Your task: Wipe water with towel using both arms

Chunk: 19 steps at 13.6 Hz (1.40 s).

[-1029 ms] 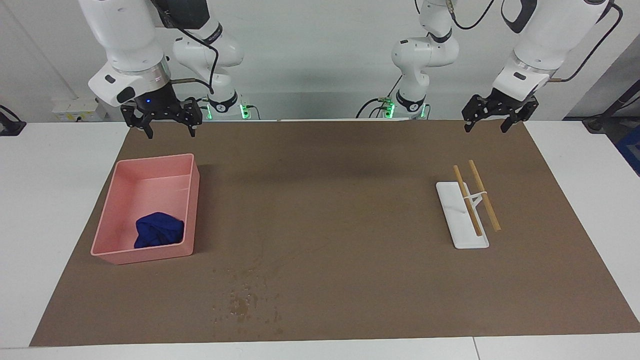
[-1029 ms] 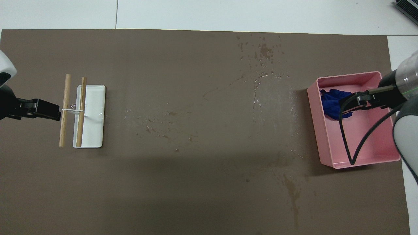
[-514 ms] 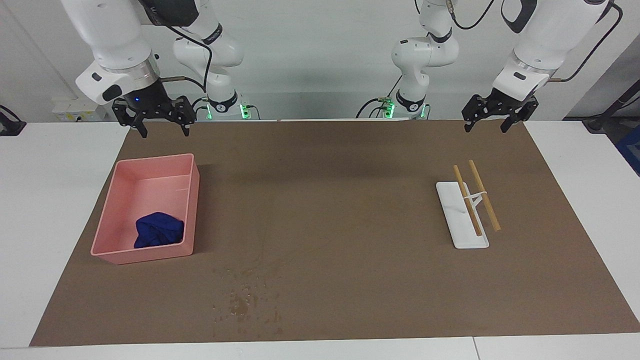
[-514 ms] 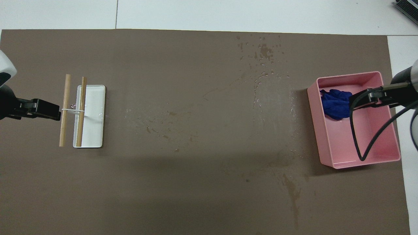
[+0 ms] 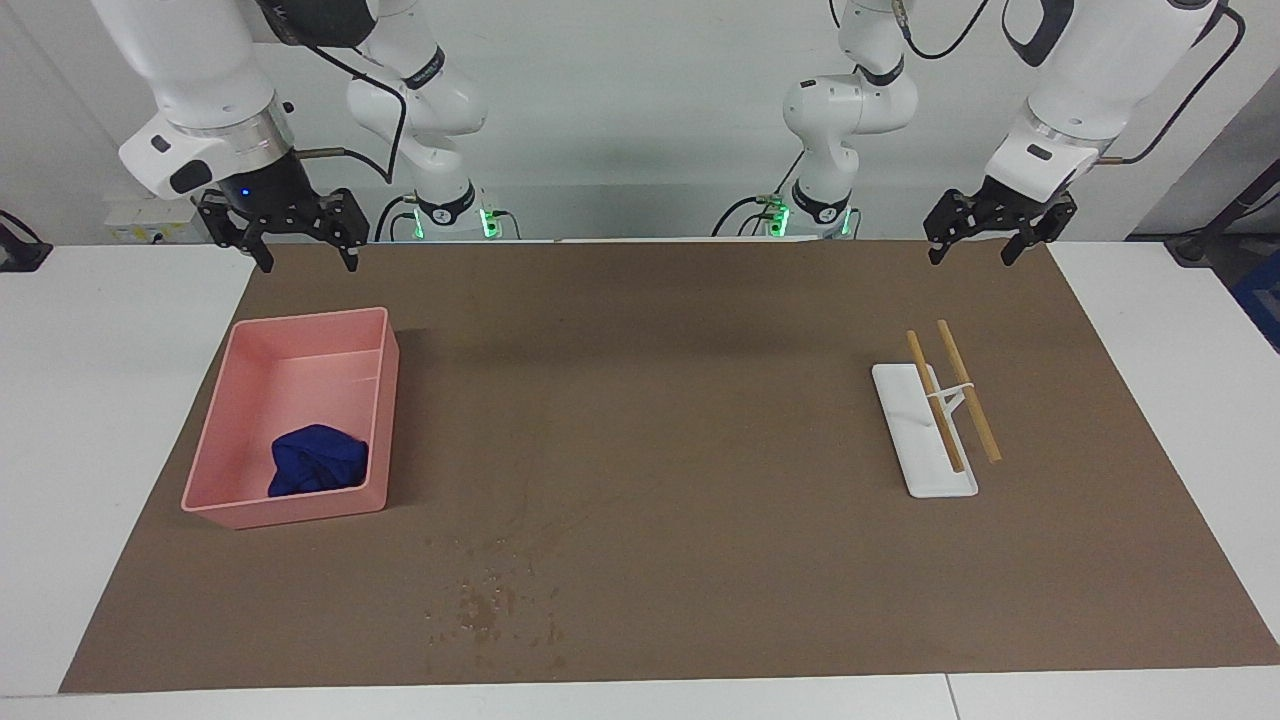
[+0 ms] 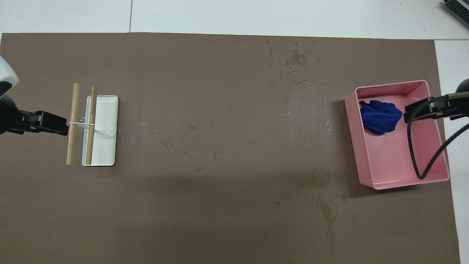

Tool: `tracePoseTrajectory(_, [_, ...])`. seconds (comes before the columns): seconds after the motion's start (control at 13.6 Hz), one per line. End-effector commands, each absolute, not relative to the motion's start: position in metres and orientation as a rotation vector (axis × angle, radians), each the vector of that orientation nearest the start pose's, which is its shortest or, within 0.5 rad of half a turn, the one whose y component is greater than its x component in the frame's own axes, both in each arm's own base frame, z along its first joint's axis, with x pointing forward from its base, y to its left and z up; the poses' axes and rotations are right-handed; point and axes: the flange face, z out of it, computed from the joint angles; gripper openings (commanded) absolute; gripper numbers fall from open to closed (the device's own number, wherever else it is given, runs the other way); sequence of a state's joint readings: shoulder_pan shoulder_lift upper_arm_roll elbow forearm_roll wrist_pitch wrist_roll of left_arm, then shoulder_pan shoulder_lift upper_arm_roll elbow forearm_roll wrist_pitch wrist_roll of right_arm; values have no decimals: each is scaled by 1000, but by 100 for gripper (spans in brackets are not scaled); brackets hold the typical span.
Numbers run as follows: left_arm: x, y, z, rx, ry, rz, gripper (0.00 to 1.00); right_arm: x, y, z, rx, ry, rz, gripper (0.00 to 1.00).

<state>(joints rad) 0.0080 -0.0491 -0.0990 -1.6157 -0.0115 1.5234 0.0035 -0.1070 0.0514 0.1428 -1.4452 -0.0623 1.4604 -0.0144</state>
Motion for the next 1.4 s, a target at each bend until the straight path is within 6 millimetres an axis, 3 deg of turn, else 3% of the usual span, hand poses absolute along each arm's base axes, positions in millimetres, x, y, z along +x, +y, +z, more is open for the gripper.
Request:
tracePoseTrajectory(0.0, [528,-50,627,-3154,143,65,100,556,15,646,-3174,-116,48,100])
tracePoseTrajectory(0.66, [528,-50,627,-3154,141,65,100,553,19,645,-3175,-120,14,100])
tracePoseTrajectory(0.88, [529,-49,627,-3155,138,65,100,548,30,648,-3158,-132,-15,100])
tracePoseTrajectory(1.32, [528,-50,627,-3154,141,65,100,553,21,650,-3154,-108,-51,100])
